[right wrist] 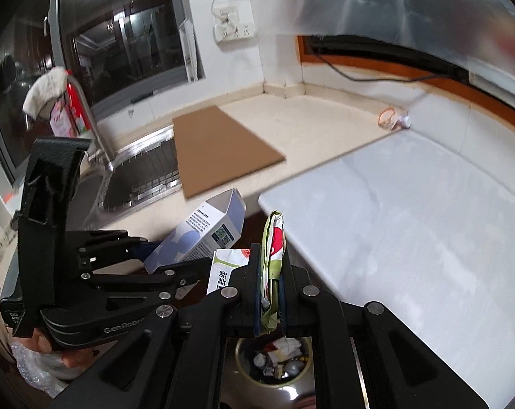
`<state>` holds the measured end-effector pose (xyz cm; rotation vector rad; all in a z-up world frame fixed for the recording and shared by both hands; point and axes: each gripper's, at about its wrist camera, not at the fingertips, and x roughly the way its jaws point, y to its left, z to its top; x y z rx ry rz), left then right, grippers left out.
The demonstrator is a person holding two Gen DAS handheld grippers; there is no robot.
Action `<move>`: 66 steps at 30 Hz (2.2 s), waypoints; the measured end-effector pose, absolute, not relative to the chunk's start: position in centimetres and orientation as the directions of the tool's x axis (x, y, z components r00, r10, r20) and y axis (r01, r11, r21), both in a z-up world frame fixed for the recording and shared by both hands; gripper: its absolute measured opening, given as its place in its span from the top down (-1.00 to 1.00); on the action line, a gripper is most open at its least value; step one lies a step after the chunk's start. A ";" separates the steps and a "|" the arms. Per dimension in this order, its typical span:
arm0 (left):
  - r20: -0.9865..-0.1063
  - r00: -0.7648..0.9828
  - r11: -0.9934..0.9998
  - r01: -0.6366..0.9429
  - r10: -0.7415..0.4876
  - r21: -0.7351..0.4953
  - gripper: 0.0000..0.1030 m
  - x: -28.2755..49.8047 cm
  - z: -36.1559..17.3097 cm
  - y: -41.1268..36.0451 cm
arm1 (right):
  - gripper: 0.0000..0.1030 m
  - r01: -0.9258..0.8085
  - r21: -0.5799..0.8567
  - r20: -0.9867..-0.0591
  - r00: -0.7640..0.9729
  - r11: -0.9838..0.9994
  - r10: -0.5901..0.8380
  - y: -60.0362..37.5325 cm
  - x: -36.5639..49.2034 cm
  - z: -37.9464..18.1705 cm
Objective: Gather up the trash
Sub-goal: 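Carry the milk carton and snack wrapper down over the floor bin, then open both tools to drop the carton and wrapper into the bin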
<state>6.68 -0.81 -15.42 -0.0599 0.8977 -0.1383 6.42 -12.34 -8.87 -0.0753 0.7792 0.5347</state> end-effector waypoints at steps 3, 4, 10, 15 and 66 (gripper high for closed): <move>-0.796 0.589 0.989 0.094 -0.144 -0.110 0.39 5.9 -18.0 -0.8 | 0.85 -0.471 0.133 -0.707 0.572 0.872 0.416 -11.8 5.4 -11.3; -0.802 0.580 0.989 0.094 -0.145 -0.111 0.39 5.8 -18.9 -0.8 | 0.85 -0.466 0.133 -0.717 0.564 0.875 0.409 -11.7 5.1 -12.2; -0.843 0.521 0.990 0.091 -0.137 -0.105 0.39 5.6 -24.4 -1.3 | 0.85 -0.426 0.170 -0.770 0.505 0.888 0.389 -11.5 4.1 -18.0; -0.879 0.463 0.992 0.086 -0.118 -0.088 0.39 6.1 -29.2 -1.5 | 0.85 -0.398 0.185 -0.815 0.449 0.898 0.367 -11.4 3.4 -23.5; -0.960 0.279 0.990 0.144 -0.030 0.011 -0.15 9.7 -38.8 -2.2 | 0.38 -0.278 0.310 -0.880 0.278 0.909 0.385 -12.5 9.6 -41.1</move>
